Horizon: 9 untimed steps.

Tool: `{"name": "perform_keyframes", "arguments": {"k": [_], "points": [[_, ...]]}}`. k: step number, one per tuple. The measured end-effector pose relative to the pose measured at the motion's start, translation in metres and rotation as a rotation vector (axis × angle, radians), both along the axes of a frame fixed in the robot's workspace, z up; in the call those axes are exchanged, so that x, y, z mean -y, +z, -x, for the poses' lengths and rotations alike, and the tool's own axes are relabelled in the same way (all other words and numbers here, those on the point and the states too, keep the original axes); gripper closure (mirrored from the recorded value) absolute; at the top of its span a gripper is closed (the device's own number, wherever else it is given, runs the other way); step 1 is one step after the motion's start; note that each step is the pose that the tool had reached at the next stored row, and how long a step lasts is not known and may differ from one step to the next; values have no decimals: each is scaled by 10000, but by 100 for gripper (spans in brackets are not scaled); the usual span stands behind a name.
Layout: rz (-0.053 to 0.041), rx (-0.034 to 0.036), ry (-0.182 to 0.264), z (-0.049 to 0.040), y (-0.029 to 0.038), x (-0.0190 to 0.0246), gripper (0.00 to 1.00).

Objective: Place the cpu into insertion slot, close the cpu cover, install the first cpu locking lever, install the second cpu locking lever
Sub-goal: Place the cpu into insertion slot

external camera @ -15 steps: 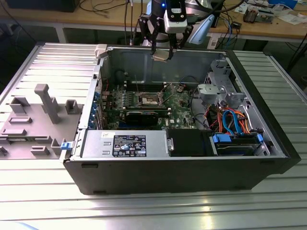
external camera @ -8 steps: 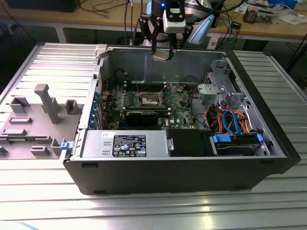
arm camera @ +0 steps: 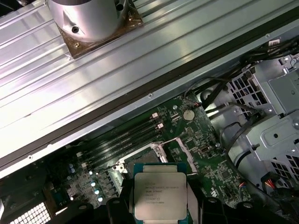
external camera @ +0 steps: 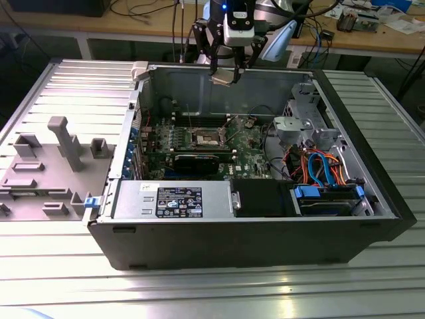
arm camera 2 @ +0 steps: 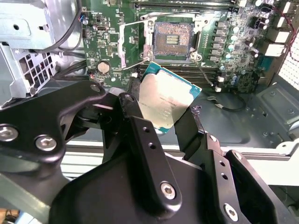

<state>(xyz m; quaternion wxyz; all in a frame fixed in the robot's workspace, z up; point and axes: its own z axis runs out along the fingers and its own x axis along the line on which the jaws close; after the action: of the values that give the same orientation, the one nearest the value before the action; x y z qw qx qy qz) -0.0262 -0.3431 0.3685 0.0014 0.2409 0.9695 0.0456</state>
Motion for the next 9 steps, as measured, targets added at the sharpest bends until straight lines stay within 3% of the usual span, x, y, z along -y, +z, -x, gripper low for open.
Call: {"name": "perform_keyframes", "arguments": {"k": [9], "points": [[2,0,-336,0,-1,0,46]]}}
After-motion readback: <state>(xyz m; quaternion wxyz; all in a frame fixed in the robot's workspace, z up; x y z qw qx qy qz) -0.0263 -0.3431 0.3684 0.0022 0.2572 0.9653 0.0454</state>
